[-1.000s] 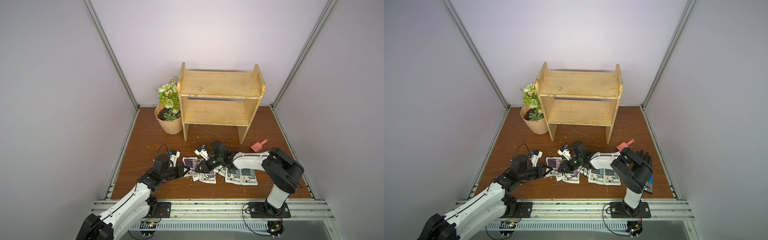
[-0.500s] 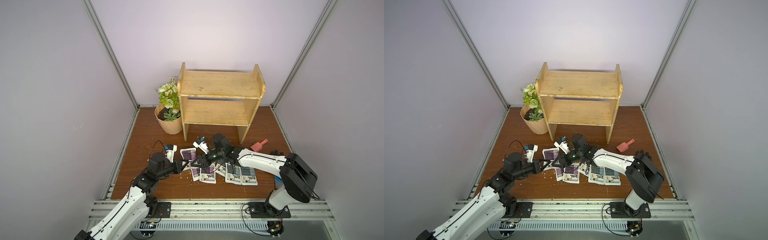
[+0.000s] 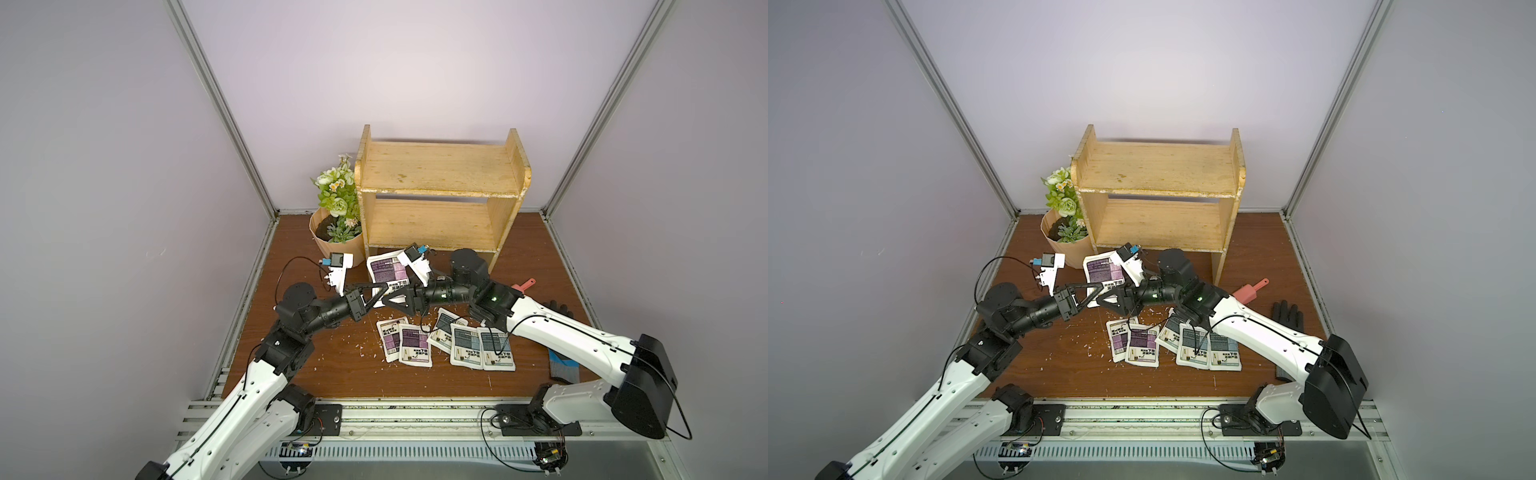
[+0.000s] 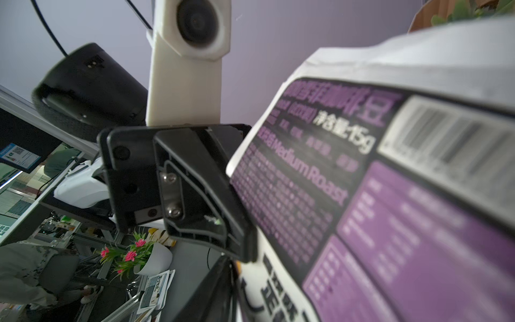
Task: Place the bagged coffee beans on the shelf by color
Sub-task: Pick up the bagged coffee beans at the center of the board.
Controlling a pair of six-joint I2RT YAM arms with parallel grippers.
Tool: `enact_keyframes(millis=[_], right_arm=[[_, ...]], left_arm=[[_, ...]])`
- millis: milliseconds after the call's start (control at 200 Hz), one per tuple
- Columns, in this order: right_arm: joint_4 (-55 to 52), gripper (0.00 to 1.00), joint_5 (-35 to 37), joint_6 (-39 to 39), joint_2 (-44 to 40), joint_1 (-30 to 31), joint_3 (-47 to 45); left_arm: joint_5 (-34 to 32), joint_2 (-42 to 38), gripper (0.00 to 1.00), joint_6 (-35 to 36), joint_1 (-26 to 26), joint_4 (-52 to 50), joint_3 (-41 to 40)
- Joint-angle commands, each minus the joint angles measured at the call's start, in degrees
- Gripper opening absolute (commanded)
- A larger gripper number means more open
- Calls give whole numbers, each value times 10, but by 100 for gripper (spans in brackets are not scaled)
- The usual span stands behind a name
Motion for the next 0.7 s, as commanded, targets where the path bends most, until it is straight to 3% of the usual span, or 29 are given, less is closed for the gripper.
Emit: enact_keyframes(millis=[0,215,400,696], right_arm=[[56,50,34,14,-36,-12,20],[52,49,40,13,-72,-35,27],[52,48,46,17,-93,-55,31],[75,34,32,34,-95,-65,58]], left_arm=[[32,12,0,8,-18,50,42],[15,34,0,47,-19,16,82],[23,68,0,27,-19,66,99],[22,102,0,30,-24,114,135]])
